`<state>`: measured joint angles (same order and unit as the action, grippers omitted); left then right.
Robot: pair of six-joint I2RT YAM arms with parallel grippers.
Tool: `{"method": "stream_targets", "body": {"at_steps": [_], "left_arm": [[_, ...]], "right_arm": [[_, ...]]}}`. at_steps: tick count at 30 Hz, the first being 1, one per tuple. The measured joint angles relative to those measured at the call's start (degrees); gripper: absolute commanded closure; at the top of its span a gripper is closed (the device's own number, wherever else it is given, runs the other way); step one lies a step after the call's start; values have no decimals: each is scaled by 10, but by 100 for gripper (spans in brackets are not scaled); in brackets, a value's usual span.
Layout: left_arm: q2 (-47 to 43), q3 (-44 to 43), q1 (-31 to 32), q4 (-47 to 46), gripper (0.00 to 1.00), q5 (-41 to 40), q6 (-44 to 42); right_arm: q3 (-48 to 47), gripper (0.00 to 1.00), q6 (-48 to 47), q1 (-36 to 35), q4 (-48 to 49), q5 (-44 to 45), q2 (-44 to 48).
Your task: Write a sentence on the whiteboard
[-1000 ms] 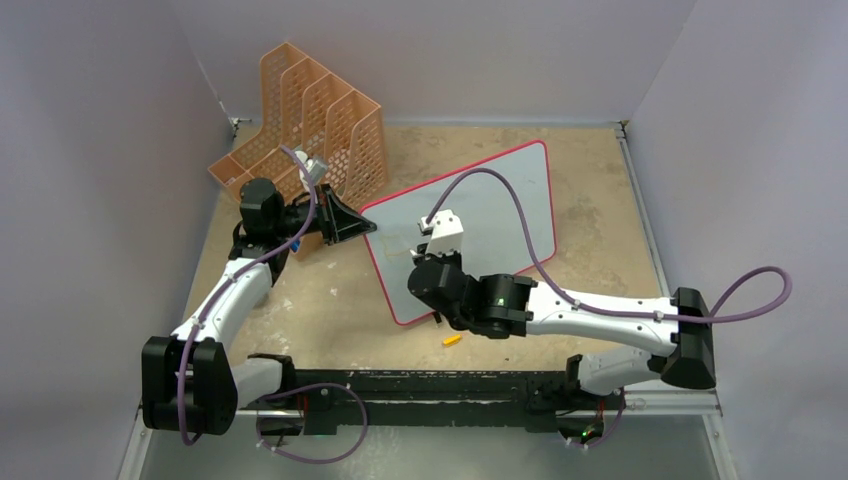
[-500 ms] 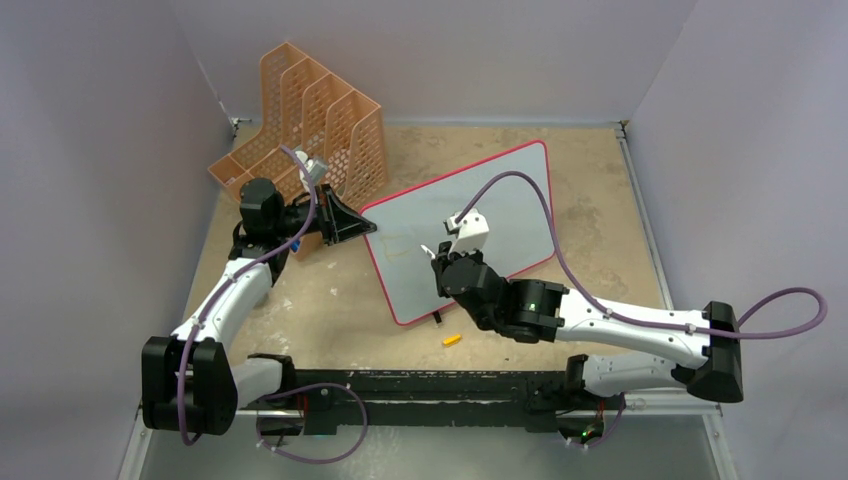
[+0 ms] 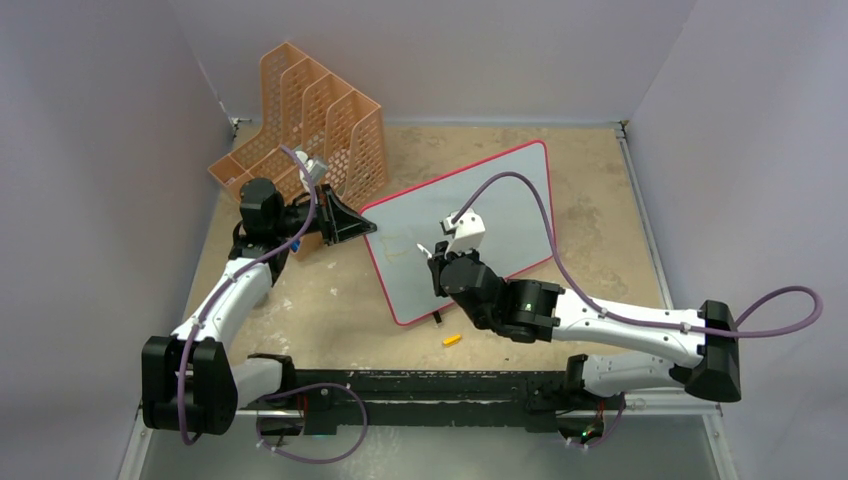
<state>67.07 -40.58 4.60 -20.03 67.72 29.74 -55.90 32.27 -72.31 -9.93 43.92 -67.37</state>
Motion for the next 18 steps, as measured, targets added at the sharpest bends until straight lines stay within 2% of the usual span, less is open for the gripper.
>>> {"method": "stream_targets", "body": {"at_steps": [18], "left_arm": [[5,0,-2,-1,100,-1,0]], "right_arm": [[-1,100,-4,0,0,9,-25]]}}
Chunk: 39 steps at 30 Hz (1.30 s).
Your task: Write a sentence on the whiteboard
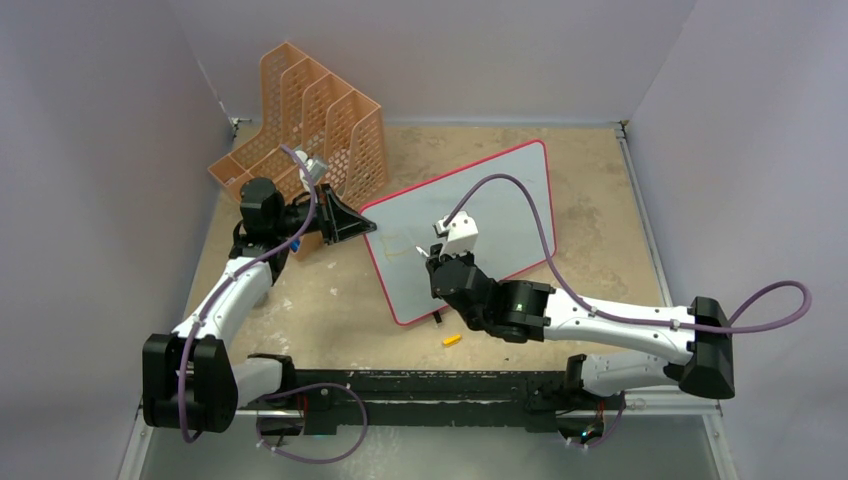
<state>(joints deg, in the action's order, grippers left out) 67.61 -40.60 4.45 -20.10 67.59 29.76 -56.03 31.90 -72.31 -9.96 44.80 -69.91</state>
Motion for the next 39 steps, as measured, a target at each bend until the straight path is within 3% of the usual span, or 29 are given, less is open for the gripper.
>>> {"method": "stream_targets", "body": {"at_steps": [39], "left_arm": [[1,0,0,-2,100,1,0]], "right_arm": [[-15,100,-50,0,30,-23,-10]]}}
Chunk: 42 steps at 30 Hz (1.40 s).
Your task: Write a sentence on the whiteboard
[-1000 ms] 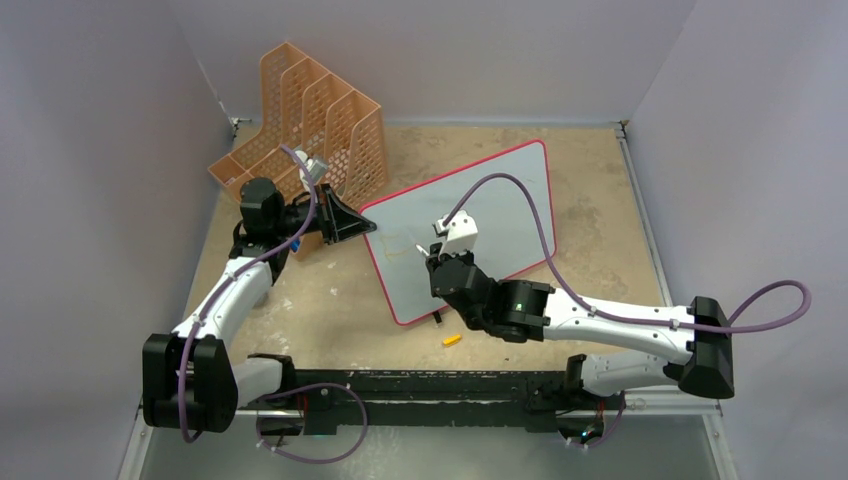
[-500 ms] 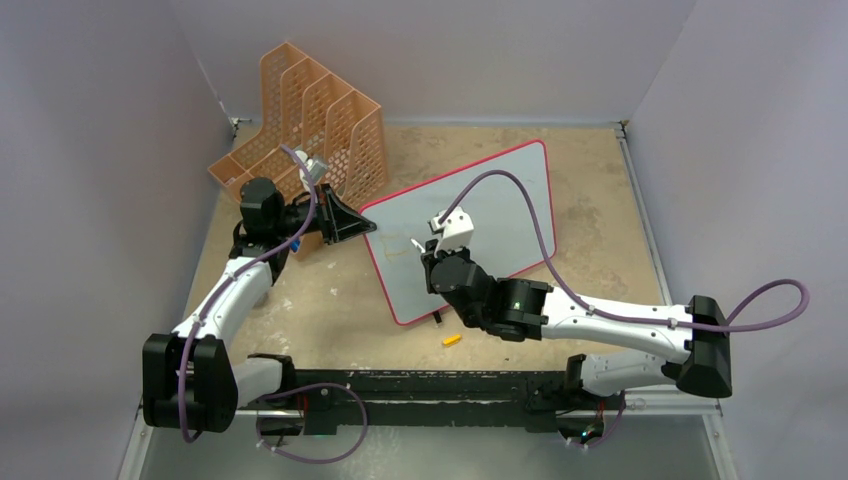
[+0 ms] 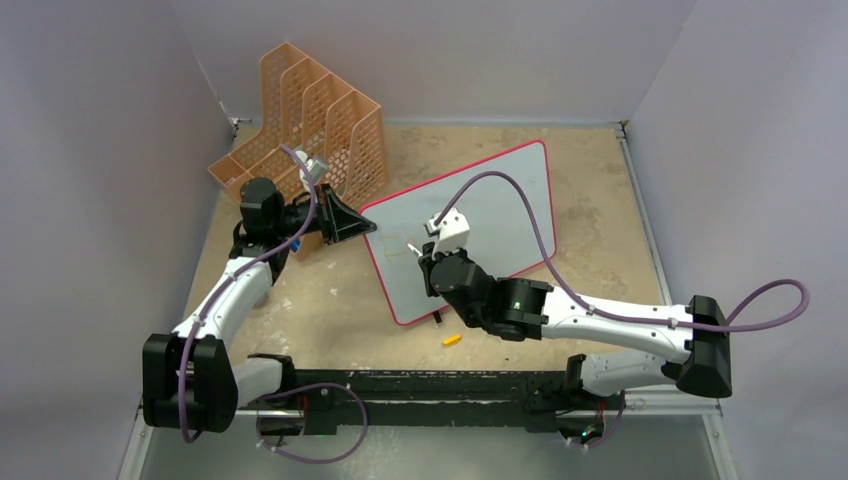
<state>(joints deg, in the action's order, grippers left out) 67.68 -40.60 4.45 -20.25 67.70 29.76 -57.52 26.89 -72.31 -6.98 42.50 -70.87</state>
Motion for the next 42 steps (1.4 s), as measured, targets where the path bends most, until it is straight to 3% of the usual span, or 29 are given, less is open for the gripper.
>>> {"method": "stream_targets", "body": {"at_steps": [26,42], "left_arm": [[0,0,0,0,100,0,0],[0,0,0,0,100,0,0]], "right_arm": [[0,100,17,0,-76,-25,-1],[0,100,26,0,-68,4,0]]}}
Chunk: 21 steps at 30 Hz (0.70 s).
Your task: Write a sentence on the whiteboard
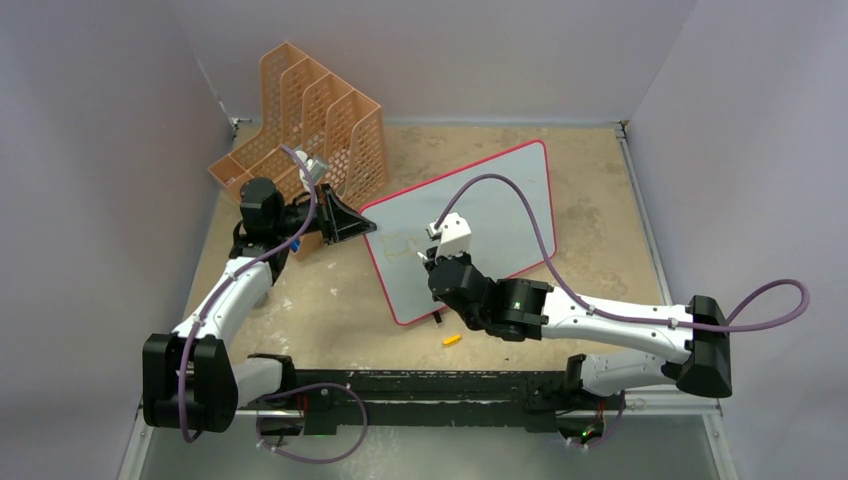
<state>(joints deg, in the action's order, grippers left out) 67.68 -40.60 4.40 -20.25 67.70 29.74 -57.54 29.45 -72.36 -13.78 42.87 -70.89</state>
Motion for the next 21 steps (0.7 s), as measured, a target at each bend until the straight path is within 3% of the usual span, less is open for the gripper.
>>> {"method": "stream_targets", "body": {"at_steps": [21], "left_arm": [[0,0,0,0,100,0,0]], "right_arm": [[-4,100,-10,0,34,23,0]]}}
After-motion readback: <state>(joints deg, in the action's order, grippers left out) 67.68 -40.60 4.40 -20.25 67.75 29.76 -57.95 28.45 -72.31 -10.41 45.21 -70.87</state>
